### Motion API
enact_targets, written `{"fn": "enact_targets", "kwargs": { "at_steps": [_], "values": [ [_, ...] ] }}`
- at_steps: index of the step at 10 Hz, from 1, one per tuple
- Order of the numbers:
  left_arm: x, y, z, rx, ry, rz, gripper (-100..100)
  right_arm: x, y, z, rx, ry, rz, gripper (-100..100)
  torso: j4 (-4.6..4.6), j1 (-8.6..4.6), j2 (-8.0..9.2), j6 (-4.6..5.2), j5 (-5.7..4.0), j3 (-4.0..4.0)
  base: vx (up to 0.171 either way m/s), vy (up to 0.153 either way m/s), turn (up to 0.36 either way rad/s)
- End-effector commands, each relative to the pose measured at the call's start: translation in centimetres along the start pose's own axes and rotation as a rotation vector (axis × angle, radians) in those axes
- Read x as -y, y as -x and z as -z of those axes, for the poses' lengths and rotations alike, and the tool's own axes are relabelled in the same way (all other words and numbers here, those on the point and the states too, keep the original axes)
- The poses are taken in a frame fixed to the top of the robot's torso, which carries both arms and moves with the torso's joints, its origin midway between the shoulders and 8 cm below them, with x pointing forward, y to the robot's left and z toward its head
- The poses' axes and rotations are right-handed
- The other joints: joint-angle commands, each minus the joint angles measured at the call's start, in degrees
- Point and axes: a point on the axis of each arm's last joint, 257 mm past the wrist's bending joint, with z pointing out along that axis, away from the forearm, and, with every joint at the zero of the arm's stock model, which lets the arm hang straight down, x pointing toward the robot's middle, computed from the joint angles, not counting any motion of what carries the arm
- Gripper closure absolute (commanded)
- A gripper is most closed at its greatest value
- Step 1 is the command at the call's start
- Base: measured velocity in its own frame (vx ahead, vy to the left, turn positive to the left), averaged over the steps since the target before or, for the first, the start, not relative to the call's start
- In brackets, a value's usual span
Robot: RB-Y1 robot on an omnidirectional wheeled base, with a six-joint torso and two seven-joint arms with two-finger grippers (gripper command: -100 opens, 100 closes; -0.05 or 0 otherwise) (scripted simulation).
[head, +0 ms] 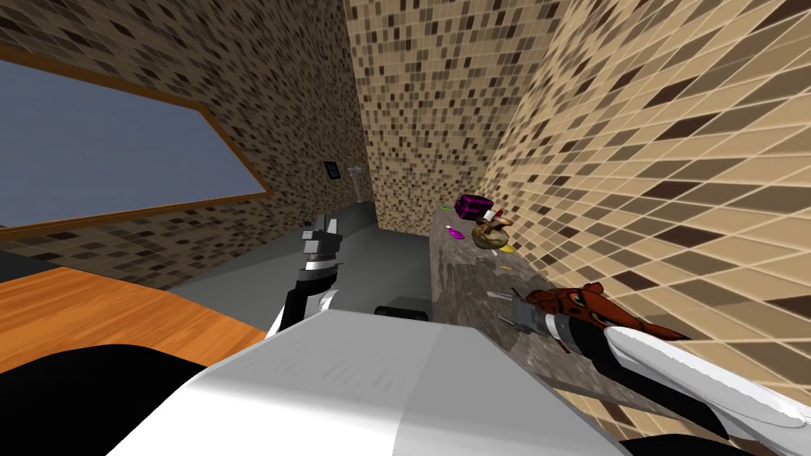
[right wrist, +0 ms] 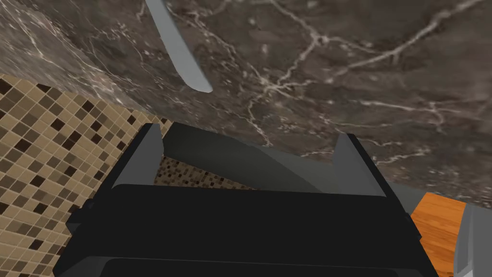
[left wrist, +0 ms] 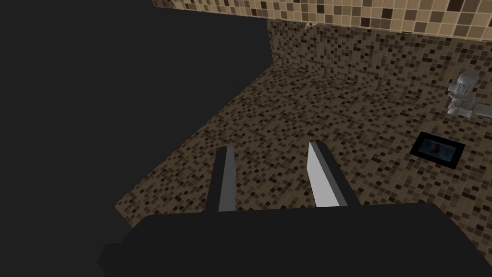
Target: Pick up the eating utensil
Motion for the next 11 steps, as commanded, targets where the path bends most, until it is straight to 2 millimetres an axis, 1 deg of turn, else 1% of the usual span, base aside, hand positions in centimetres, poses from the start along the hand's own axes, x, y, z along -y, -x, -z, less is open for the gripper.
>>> {"fn": "enact_targets", "kwargs": {
  "at_steps": [1,3,5,6,7,8,9,11],
  "values": [
    [0.0,0.0,0.0,0.000,0.000,0.000,0,-0.2,-2.1,0.6,-0.055,0.025,0.034,-100,0.00,0.00,0.00,0.00,0.00,0.00,0.047,-0.034,0.090],
    [0.0,0.0,0.0,0.000,0.000,0.000,0,-0.5,-4.9,1.6,-0.130,0.062,0.084,-100,0.01,0.05,0.02,-0.03,0.03,0.02,0.055,-0.037,0.175],
    [0.0,0.0,0.0,0.000,0.000,0.000,0,-0.6,-6.9,2.4,-0.186,0.091,0.124,-100,0.00,0.04,-0.03,-0.01,0.03,-0.01,0.064,-0.043,0.109],
    [0.0,0.0,0.0,0.000,0.000,0.000,0,-0.7,-7.6,2.8,-0.205,0.102,0.138,-100,0.00,0.05,0.00,-0.01,0.03,0.00,0.035,-0.032,0.071],
    [0.0,0.0,0.0,0.000,0.000,0.000,0,-0.5,-7.0,2.5,-0.191,0.093,0.127,-100,0.02,0.08,0.07,0.00,0.03,0.04,0.014,-0.014,0.016],
    [0.0,0.0,0.0,0.000,0.000,0.000,0,-0.5,-7.1,2.6,-0.193,0.095,0.130,0,0.04,0.15,0.16,0.02,0.04,0.10,0.000,0.000,0.000],
    [0.0,0.0,0.0,0.000,0.000,0.000,0,-1.7,-7.9,2.3,-0.199,0.088,0.115,-100,0.06,0.20,0.22,0.02,0.05,0.13,0.025,-0.002,0.117],
    [0.0,0.0,0.0,0.000,0.000,0.000,0,-2.8,-8.5,2.0,-0.203,0.083,0.104,-100,0.04,0.19,0.14,0.02,0.04,0.09,0.042,-0.011,0.089]
  ]
}}
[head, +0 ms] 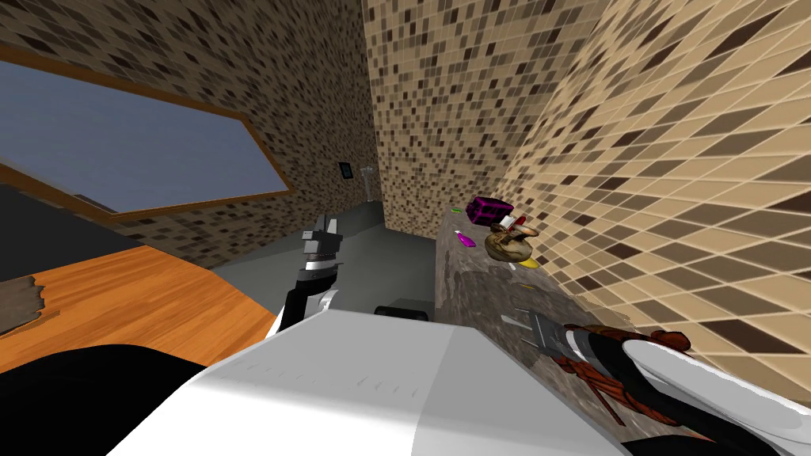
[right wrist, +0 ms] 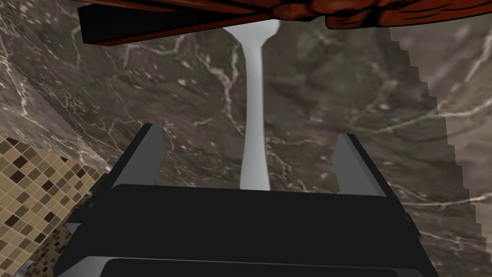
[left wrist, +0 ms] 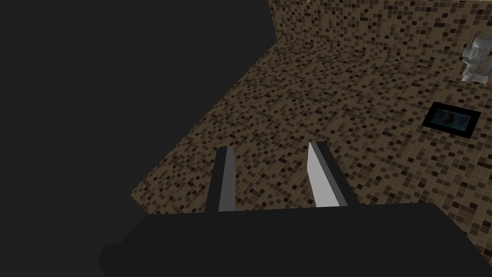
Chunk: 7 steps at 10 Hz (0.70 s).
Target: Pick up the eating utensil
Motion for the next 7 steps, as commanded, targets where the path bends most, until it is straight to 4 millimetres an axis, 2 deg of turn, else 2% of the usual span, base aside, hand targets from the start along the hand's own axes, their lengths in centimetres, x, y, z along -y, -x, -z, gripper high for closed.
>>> {"fn": "enact_targets", "kwargs": {
  "at_steps": [1,2,6,7],
  "values": [
    [0.00,0.00,0.00,0.000,0.000,0.000,0,0.00,0.00,0.00,0.000,0.000,0.000,-100,0.00,0.00,0.00,0.00,0.00,0.00,0.020,-0.006,0.012],
    [0.00,0.00,0.00,0.000,0.000,0.000,0,-0.05,-0.04,-0.04,-0.001,-0.001,0.000,100,0.01,0.03,0.05,0.01,0.02,0.03,0.000,0.000,0.000],
    [0.00,0.00,0.00,0.000,0.000,0.000,0,-0.07,-0.01,-0.04,0.000,0.001,0.003,100,0.04,0.04,0.15,0.05,0.01,0.09,0.000,0.000,0.000],
    [0.00,0.00,0.00,0.000,0.000,0.000,0,-0.07,-0.01,-0.04,0.000,0.000,0.003,0,0.05,0.04,0.15,0.05,0.02,0.09,0.000,0.000,0.000]
  ]
}}
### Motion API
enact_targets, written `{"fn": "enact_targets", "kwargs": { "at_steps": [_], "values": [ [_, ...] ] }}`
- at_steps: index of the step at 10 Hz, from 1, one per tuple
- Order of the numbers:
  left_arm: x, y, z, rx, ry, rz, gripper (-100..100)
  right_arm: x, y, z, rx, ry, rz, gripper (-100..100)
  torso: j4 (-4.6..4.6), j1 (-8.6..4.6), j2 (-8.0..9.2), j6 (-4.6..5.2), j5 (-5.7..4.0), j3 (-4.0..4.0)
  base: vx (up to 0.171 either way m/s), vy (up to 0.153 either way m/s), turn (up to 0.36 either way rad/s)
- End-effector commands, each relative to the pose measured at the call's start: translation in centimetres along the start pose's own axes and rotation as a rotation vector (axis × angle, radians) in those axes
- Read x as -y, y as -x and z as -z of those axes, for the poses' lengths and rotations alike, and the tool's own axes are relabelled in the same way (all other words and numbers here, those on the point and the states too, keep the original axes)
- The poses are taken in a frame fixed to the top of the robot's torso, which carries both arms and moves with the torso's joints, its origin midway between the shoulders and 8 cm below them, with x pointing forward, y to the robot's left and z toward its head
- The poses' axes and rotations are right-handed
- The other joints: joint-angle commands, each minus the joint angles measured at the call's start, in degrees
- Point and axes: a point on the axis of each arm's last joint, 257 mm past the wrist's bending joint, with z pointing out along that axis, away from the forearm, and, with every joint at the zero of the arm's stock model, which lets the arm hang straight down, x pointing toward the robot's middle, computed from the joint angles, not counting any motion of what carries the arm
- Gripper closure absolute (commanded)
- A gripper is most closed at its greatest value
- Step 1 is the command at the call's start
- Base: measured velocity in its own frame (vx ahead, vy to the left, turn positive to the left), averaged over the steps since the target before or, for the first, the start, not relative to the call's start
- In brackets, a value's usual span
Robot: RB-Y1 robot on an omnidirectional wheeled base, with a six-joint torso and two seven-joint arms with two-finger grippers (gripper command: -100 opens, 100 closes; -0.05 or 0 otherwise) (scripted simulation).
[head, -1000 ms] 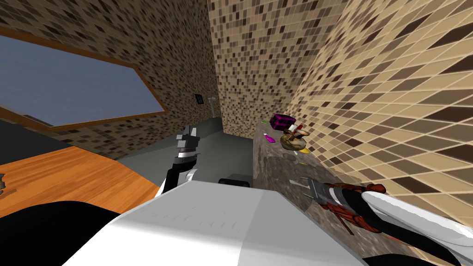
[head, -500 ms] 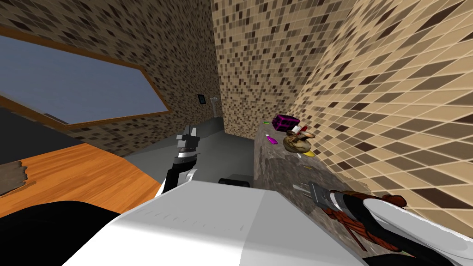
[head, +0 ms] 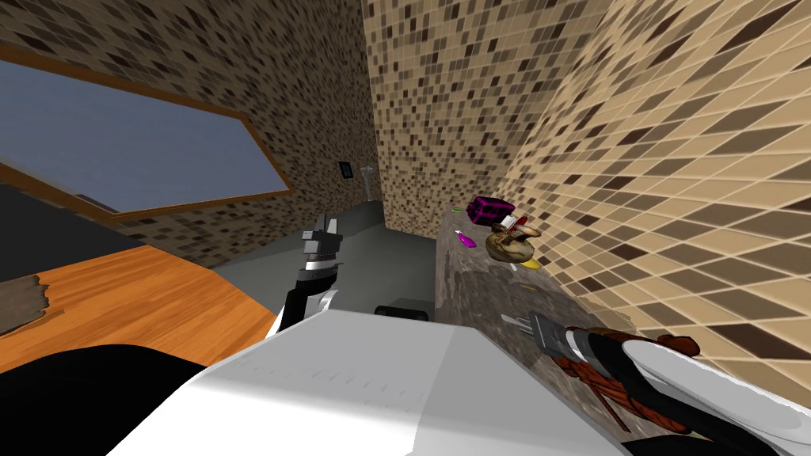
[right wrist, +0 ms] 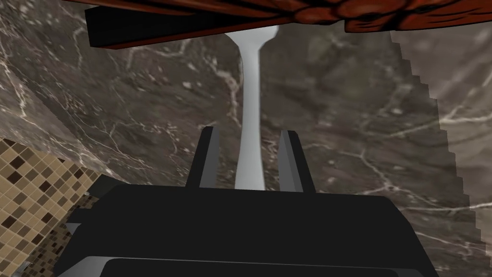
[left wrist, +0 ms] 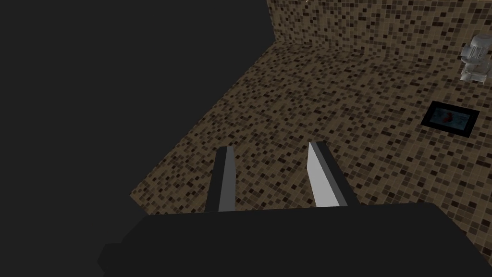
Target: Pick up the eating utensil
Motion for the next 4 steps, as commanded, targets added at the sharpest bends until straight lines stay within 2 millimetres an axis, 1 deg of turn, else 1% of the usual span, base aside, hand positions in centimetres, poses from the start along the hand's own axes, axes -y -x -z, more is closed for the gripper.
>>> {"fn": "enact_targets", "kwargs": {
  "at_steps": [1,2,3,4],
  "values": [
    [0.00,0.00,0.00,0.000,0.000,0.000,0,1.37,0.44,0.57,0.004,0.003,0.012,100,0.00,0.00,0.00,0.00,0.00,0.00,-0.029,0.004,-0.119],
    [0.00,0.00,0.00,0.000,0.000,0.000,0,2.15,0.82,0.91,0.008,0.006,0.021,100,0.03,0.02,0.10,0.07,0.07,0.06,-0.060,0.006,-0.160],
    [0.00,0.00,0.00,0.000,0.000,0.000,0,1.70,0.76,0.66,0.005,0.003,0.020,100,0.05,0.07,0.24,0.08,0.07,0.14,-0.028,0.004,-0.026],
    [0.00,0.00,0.00,0.000,0.000,0.000,0,1.77,0.82,0.66,0.006,0.004,0.018,0,0.05,0.06,0.20,0.06,0.05,0.12,0.000,0.000,0.000]
  ]
}}
